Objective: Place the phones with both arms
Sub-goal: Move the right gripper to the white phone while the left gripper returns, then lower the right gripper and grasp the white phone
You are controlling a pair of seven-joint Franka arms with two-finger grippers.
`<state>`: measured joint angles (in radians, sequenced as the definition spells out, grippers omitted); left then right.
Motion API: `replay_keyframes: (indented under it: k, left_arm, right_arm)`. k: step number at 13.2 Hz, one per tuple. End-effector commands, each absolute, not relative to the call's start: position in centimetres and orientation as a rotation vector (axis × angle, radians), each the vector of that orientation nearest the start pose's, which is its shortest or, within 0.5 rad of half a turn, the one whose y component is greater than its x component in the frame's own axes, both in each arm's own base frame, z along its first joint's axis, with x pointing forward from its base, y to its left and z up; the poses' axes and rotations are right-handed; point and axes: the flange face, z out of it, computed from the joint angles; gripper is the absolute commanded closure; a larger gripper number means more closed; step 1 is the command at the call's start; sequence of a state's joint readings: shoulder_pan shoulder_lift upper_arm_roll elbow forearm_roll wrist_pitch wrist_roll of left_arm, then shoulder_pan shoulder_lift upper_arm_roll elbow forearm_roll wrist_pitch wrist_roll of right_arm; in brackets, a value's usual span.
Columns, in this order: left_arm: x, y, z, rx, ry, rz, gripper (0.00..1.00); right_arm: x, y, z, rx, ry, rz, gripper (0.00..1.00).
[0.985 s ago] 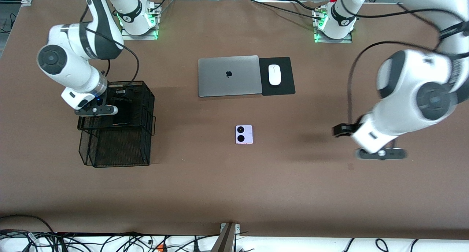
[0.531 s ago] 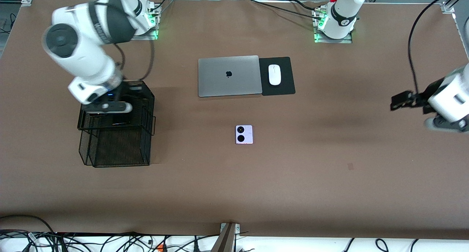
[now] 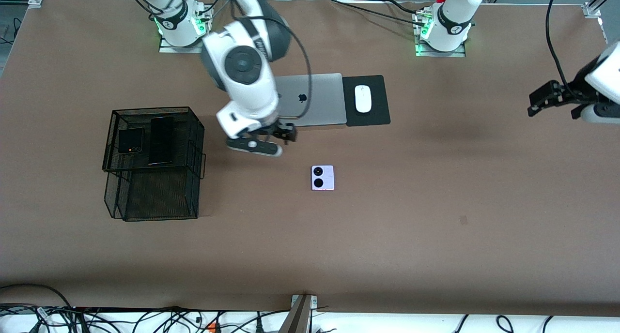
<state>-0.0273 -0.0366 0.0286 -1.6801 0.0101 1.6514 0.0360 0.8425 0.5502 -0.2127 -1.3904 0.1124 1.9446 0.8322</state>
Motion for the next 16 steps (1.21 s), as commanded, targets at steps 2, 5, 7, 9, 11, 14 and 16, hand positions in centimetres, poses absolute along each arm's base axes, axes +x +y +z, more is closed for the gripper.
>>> replay_keyframes:
  k: [2, 5, 7, 9, 11, 14, 16]
  left_arm:
    - [54.3, -0.6, 59.5, -3.073, 0.022, -0.023, 0.00]
    - [54.3, -2.1, 59.8, -3.040, 0.021, -0.034, 0.00]
    - [54.7, -2.2, 59.6, -3.042, 0.013, -0.041, 0.00]
    - [54.9, -2.5, 59.6, -3.040, -0.009, -0.060, 0.00]
    - [55.4, -2.8, 59.1, -3.044, -0.007, -0.074, 0.00]
    - [56.3, -2.6, 59.2, -3.045, -0.081, -0.091, 0.00]
    - [57.1, -1.9, 59.3, -3.045, -0.122, -0.100, 0.00]
  right_arm:
    - [54.9, 52.4, 36.0, -3.083, 0.389, -0.073, 0.00]
    - [53.6, 55.7, 32.2, -3.059, 0.380, -0.130, 0.00]
    - [52.9, 57.0, 30.0, -3.056, 0.377, -0.178, 0.00]
    - [53.0, 57.4, 27.4, -3.062, 0.351, -0.248, 0.00]
    - [53.3, 57.4, 25.3, -3.083, 0.285, -0.309, 0.00]
    - [54.1, 57.1, 22.8, -3.090, 0.157, -0.401, 0.00]
    - [54.4, 57.2, 21.4, -3.048, 0.140, -0.446, 0.00]
